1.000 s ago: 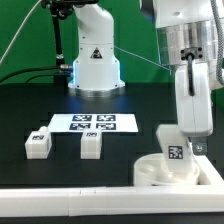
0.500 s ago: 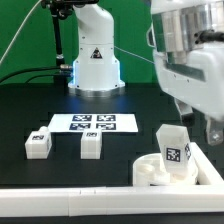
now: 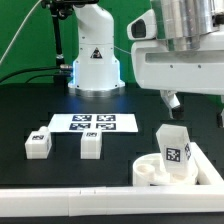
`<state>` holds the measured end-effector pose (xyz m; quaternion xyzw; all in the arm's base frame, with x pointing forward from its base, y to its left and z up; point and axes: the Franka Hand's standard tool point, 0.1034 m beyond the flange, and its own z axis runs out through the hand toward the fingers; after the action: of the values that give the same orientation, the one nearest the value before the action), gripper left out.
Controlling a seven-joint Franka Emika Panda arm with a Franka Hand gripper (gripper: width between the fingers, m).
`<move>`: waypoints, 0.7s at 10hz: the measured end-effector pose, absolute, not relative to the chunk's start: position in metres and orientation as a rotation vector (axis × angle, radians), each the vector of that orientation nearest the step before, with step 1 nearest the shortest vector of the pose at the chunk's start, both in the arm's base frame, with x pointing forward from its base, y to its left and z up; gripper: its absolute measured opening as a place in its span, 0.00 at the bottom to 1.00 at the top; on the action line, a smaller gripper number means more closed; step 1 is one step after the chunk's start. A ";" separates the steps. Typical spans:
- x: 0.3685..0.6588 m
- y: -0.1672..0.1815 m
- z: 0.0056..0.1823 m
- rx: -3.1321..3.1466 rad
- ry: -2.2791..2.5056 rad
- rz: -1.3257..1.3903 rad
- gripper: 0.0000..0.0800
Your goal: Assemble stool
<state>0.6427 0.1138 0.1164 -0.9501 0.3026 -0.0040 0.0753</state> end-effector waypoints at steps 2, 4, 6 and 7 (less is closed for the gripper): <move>0.644 0.110 0.116 -2.974 0.410 -0.066 0.81; 0.640 0.113 0.112 -3.012 0.007 -0.084 0.81; 0.641 0.110 0.112 -3.016 -0.161 -0.094 0.81; 0.641 0.110 0.112 -3.016 -0.239 -0.098 0.81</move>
Offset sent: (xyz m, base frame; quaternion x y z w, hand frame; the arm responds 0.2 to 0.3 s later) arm -0.0104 0.0141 -0.0059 0.0196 -0.0052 -0.3334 0.9426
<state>0.6407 0.1095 0.1120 -0.9947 -0.0789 -0.0325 0.0573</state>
